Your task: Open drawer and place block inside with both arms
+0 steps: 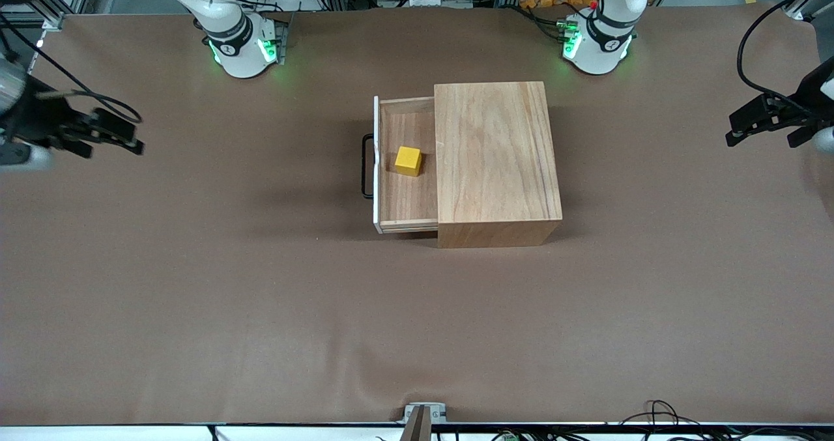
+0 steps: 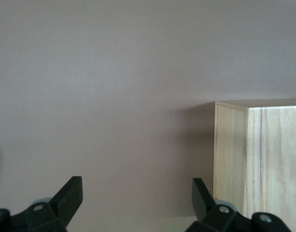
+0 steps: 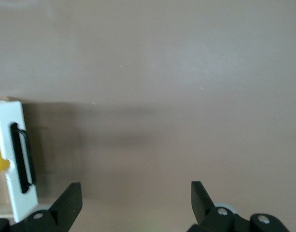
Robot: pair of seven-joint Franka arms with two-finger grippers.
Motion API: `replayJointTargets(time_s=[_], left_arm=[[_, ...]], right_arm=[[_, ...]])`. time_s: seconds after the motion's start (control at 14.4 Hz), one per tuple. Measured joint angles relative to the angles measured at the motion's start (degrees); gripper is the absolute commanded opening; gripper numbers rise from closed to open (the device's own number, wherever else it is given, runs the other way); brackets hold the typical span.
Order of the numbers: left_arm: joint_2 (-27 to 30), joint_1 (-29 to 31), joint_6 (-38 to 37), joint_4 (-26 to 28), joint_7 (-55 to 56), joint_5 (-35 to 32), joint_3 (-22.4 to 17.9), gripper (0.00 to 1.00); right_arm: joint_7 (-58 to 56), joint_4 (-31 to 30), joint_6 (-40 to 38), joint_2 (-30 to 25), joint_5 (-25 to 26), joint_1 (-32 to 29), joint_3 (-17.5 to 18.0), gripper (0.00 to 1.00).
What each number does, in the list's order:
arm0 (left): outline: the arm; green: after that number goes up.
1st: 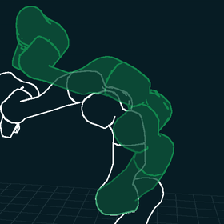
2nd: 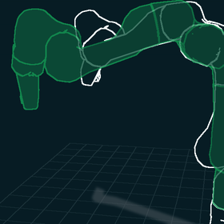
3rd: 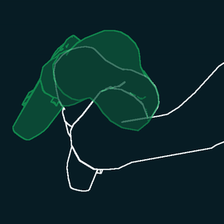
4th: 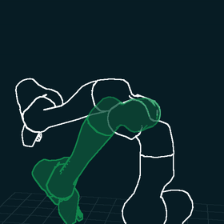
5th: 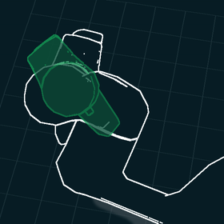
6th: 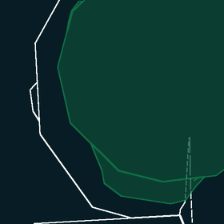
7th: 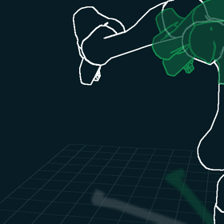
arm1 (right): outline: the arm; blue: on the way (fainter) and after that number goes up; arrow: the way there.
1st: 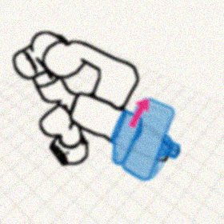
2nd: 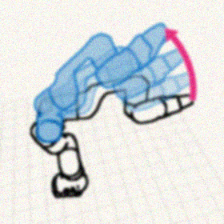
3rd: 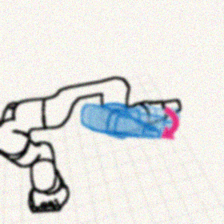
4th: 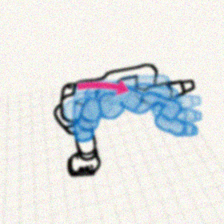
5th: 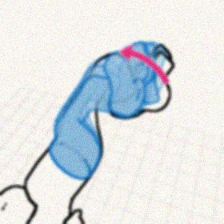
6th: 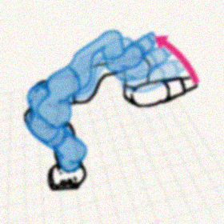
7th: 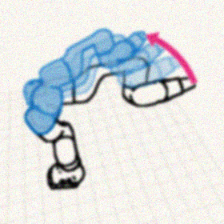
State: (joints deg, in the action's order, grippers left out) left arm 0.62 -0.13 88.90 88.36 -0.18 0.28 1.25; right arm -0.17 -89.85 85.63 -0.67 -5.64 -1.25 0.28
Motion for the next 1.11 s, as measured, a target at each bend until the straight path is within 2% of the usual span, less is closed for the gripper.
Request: replayJointTargets(time_s=[0.14,0.35,1.11], left_arm=[[0.00,0.00,0.00,-0.07,-0.03,0.00,0.06,1.00],[0.00,0.01,-0.06,-0.11,-0.26,-0.03,0.06,1.00],[0.00,0.01,-0.69,-0.11,-0.33,-0.04,0.08,1.00]], right_arm=[[-0.25,0.32,-3.14,-1.17,2.69,0.30,-0.71,1.00],[3.81,0.72,-7.40,-3.36,3.48,1.03,-0.67,1.00],[4.80,0.65,-7.45,-4.33,3.48,1.36,-0.61,1.00]])
